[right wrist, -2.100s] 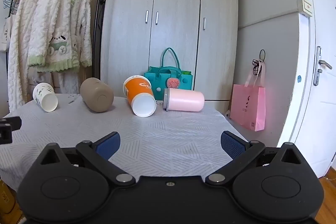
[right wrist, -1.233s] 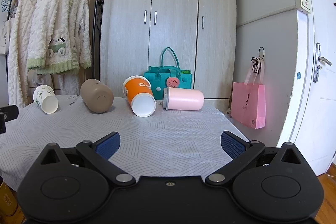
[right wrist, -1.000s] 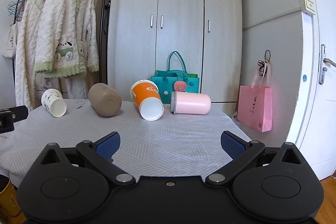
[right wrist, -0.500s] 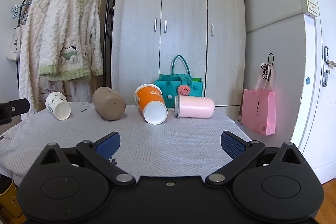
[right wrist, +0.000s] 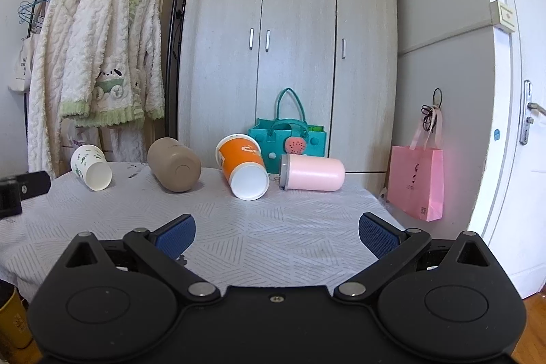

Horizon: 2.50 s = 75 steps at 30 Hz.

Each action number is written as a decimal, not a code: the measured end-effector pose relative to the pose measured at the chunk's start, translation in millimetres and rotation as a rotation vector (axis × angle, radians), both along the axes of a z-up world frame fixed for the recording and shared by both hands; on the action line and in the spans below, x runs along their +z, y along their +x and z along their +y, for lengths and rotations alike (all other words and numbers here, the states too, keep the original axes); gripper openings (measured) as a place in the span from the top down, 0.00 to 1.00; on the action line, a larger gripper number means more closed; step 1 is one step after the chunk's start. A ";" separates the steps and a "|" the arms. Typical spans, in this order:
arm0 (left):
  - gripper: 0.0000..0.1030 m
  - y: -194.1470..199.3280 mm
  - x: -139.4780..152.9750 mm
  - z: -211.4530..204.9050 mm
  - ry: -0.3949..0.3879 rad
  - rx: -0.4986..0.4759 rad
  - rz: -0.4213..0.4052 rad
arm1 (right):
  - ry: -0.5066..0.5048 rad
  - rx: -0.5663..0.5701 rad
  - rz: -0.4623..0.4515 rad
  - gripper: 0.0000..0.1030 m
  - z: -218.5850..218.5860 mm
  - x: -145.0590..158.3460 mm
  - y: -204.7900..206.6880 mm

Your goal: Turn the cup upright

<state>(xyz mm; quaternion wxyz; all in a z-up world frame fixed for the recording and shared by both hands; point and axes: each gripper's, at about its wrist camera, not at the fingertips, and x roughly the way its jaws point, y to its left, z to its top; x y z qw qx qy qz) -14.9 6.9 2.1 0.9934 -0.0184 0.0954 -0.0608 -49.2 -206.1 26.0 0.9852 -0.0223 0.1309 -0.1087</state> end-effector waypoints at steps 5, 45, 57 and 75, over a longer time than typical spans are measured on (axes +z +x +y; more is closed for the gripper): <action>0.00 2.6 -1.1 -3.7 0.015 0.028 0.059 | 0.007 -0.004 0.005 0.00 -2.7 -1.0 -0.9; 0.00 34.0 65.8 -17.2 0.112 -0.003 0.117 | 0.179 0.383 0.103 0.00 -57.4 58.1 31.7; 0.00 119.8 93.0 -44.6 0.064 -0.152 0.247 | 0.250 0.537 0.323 0.00 -71.4 84.7 118.3; 0.00 226.8 69.2 -68.0 -0.068 -0.315 0.345 | 0.208 0.544 0.521 0.31 -83.8 57.1 257.1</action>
